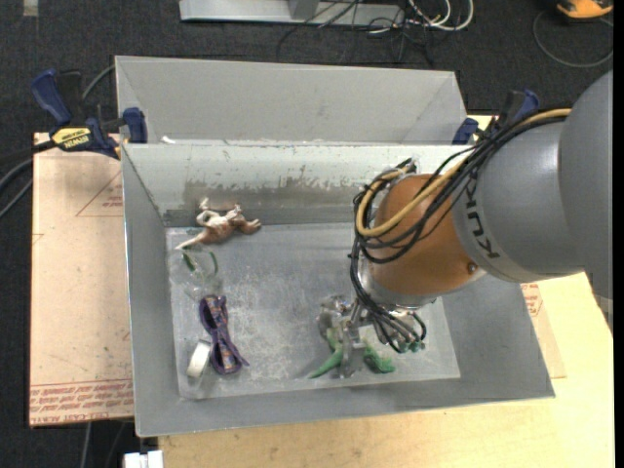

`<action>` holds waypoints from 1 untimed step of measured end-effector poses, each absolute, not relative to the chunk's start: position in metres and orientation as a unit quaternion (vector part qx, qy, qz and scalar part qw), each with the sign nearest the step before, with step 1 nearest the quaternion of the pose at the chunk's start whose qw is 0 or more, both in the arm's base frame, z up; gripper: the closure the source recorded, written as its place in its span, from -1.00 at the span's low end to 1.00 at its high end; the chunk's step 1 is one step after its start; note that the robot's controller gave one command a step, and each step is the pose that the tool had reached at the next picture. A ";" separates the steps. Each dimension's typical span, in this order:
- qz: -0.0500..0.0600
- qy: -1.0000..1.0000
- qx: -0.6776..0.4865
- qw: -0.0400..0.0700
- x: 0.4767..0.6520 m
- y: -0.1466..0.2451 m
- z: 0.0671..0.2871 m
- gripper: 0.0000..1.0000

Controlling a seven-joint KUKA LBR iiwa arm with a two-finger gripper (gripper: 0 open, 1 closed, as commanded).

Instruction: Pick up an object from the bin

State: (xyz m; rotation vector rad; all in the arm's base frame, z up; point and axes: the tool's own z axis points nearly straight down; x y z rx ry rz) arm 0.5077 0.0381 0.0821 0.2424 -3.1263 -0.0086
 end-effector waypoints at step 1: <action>-0.003 -0.997 0.077 0.004 0.507 0.038 0.101 1.00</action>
Offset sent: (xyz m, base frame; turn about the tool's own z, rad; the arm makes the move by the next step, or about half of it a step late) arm -0.0001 0.0000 0.0373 0.0000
